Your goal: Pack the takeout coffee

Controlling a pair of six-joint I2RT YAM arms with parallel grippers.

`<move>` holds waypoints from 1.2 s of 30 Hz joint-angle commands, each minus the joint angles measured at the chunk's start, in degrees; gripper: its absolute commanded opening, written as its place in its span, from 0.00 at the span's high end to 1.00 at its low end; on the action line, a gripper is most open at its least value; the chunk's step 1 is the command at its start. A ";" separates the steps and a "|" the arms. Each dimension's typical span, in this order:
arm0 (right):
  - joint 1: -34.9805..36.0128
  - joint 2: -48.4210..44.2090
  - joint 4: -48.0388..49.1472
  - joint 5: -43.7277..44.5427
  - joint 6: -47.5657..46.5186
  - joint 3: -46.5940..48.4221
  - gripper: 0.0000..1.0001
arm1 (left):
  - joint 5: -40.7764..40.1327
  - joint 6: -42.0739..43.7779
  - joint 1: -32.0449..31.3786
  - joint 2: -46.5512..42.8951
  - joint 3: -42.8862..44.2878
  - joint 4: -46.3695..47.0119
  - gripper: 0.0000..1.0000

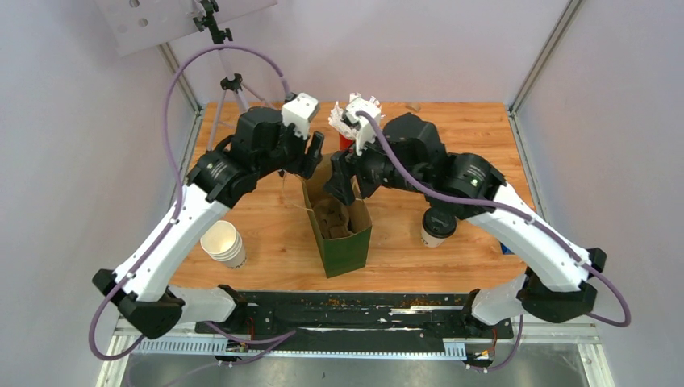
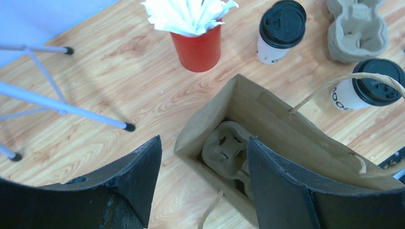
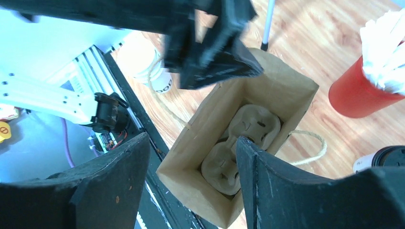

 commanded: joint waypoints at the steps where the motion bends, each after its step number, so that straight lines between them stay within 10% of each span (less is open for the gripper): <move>1: 0.30 -6.66 9.78 -2.26 -2.17 -4.46 0.33 | 6.74 8.04 0.48 5.92 4.53 0.84 0.27; 21: 0.25 -15.89 6.16 8.42 -5.10 -8.76 0.28 | 15.79 16.77 2.88 18.67 6.02 -3.77 0.58; 25: 0.26 -15.75 5.97 9.37 -4.86 -9.02 0.28 | 13.98 16.53 2.84 17.45 6.18 -3.45 0.34; 36: 0.08 -14.05 4.32 9.52 -5.77 -6.95 0.27 | 24.21 20.15 7.85 18.90 9.16 -6.57 0.27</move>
